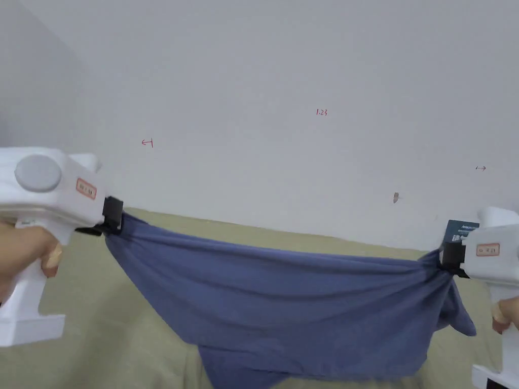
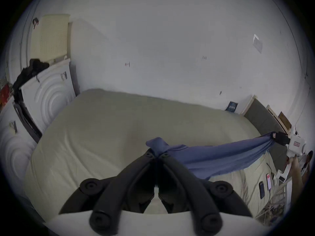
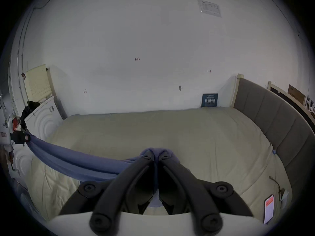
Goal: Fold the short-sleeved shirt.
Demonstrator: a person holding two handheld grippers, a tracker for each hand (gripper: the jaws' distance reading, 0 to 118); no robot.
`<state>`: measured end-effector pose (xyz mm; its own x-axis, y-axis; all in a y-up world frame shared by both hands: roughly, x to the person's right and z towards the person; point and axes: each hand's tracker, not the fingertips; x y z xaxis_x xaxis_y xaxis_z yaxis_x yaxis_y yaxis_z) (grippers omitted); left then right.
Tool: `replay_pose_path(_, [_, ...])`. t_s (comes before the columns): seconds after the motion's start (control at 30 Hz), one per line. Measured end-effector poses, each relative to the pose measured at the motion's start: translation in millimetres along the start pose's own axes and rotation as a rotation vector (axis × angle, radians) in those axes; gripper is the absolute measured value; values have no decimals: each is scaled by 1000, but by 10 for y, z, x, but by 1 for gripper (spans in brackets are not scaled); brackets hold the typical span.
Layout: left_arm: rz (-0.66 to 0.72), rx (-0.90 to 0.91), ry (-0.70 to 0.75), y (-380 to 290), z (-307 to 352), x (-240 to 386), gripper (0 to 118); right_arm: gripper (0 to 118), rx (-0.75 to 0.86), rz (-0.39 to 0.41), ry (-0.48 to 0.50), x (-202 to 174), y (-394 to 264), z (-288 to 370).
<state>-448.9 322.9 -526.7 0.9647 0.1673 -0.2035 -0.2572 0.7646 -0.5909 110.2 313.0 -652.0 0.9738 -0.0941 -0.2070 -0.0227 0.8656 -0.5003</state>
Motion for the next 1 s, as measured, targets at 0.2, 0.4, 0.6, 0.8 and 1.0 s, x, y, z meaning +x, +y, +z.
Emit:
replay_pose_path(0.2, [109,-122,-36,-989,27,-187,3,3,-125,-20,5,173,-794,166])
replay_pose_path(0.4, [200,-256,-48,-2042,104,-339,3,3,-335,-96,-6,437,-1721,301])
replay_pose_path(0.6, [269,-361,-20,-2837,148,-423,3,3,-396,-108,-20,586,-2516,393])
replay_pose_path(0.8, [309,-426,-25,-3136,105,-555,3,3,-404,-144,-24,623,-2701,404])
replay_pose_path(1.0, [260,-322,-15,-2978,454,-312,108,89,-331,-75,-56,500,-2463,719])
